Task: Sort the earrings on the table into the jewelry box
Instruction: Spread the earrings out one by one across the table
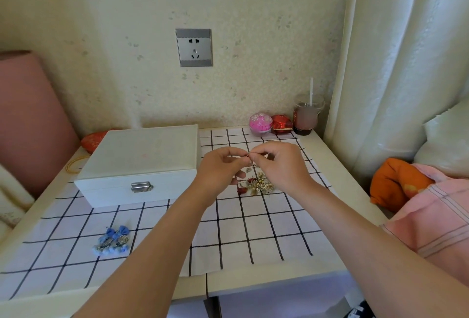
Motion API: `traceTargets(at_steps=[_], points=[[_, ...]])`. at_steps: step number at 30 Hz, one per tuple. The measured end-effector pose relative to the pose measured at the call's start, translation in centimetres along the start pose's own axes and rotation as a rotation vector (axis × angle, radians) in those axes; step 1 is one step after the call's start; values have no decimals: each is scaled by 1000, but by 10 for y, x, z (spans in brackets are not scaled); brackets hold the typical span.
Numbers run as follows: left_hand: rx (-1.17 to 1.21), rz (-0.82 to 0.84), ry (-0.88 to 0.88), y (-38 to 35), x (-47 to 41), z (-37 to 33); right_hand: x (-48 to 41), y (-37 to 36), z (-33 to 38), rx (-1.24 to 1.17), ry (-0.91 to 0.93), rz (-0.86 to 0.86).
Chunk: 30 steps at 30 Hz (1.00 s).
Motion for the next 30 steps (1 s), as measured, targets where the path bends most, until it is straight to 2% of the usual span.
traceTargets(at_steps=[3,7,13,17,21,24,27,30], points=[[-30,-14,-67,2,-1,0,-1,-1,-1,-24,-97,96],[-42,-12,-58,4,-3,2,-1,-2,1,-41,-128,156],[-97,36,-43,7,-4,0,0,-1,-2,-358,-515,253],[-203,136,5,10,-7,3,0,2,-3,-317,-470,291],[-603,157,-242,6,-9,15,1,-4,-3,-268,-463,235],[-808,89,-346,-1,-8,22,0,-7,-4,-213,-432,202],[-833,32,-381,-2,-12,25,-1,-8,-6,-122,-385,216],[-735,71,-385,-2,-15,18,-2,-10,-8,-32,-340,249]])
Point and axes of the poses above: each hand's wrist, its own x-axis away from the middle knuckle, its own y-axis out of the back of the hand, z = x × y, the point moved 1 cm from there along -x, towards the middle knuckle, and after that the axes turned 14 degrees about -z, right-handed, at the moved point
